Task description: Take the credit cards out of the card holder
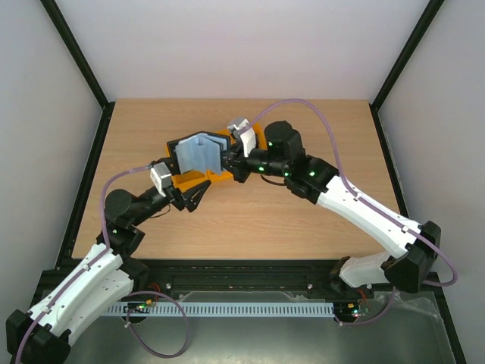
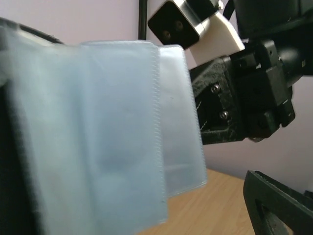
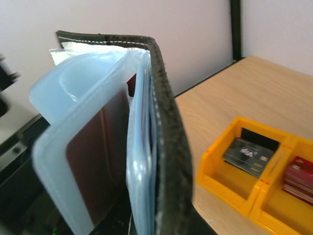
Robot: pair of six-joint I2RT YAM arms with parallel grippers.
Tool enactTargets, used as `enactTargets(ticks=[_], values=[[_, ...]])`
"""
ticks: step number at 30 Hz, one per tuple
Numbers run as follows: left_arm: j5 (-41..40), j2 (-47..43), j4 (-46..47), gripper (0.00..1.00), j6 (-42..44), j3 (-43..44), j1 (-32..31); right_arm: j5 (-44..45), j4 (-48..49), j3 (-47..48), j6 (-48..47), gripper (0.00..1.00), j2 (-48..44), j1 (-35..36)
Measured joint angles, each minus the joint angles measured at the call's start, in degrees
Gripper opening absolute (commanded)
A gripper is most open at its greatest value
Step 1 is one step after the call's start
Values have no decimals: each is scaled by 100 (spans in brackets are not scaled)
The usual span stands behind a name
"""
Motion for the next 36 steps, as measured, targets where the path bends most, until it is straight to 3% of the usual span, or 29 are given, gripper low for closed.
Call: enactTargets(ticks=[7,16,20,28,36], values=[[-505,116,-9,100,424,-9,-11,1858,-424,708,256,2,562,450],[-1493,354,-28,100,1016,-9,-131,2813,-758,1222,275,2,1143,791],[-1884,411,-28,100,1209,-9,-142,2905,-789,1401,267,2,1340,898],[-2516,332,-310,72,1290,-9,-105,2815,-796,1429,79,2,1353,922],[-2557,109,-835,64,706,39,415,2330,-1093,1427,-142,1,1167,643]])
